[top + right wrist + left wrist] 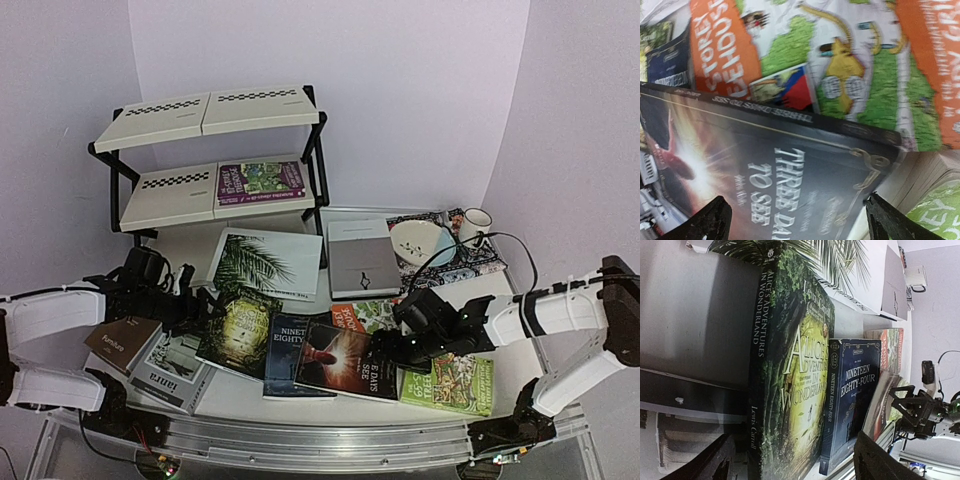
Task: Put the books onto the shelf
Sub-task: Move the book to the corner of the board, then pick up the book from the corner of the board.
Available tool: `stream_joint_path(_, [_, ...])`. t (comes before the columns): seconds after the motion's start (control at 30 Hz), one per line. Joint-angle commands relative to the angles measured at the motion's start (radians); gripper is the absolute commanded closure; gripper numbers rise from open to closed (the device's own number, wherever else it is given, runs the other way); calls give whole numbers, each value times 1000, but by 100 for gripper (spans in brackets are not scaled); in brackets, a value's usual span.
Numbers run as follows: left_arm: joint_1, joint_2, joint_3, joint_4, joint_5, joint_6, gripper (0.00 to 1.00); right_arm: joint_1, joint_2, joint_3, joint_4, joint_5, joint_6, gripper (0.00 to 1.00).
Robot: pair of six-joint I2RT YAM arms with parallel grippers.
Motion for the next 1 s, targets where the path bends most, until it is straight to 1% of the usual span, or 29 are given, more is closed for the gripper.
stream_joint_path(0.0, [-4, -52, 74, -68, -148, 48, 18, -5, 2, 23, -167, 156, -11, 6])
stream_joint_path(0.03, [-4, -64, 106, -95, -175, 66, 17, -5, 0, 43, -187, 173, -21, 6])
stream_joint_path(0.1, [-4, -77, 156, -147, -207, 84, 16, -5, -14, 92, -294, 240, -45, 5])
stream_joint_path(0.17, [-4, -82, 191, -169, -176, 86, 16, -5, -51, 132, -391, 318, -56, 5])
stream_joint_path(0.27, [-15, -106, 218, -177, -147, 70, 15, -5, -134, 136, -448, 377, -72, 4])
stream_joint_path(0.4, [-89, -117, 268, -178, -171, 55, 14, -8, -230, 125, -559, 432, -39, 4])
stream_joint_path(0.47, [-154, -96, 299, -176, -201, 36, 13, -11, -242, 118, -606, 425, -18, 5])
stream_joint_path(0.57, [-268, -29, 356, -173, -279, 23, 12, -12, -202, 109, -642, 426, 29, 11])
stream_joint_path(0.63, [-313, 16, 394, -170, -308, 24, 12, -12, -152, 113, -644, 433, 60, 15])
stream_joint_path(0.8, [-332, 58, 442, -147, -324, 26, 11, -12, 35, 192, -643, 415, 97, 24])
stream_joint_path(0.97, [-332, 80, 456, -139, -321, 34, 10, -12, 163, 227, -616, 406, 90, 27])
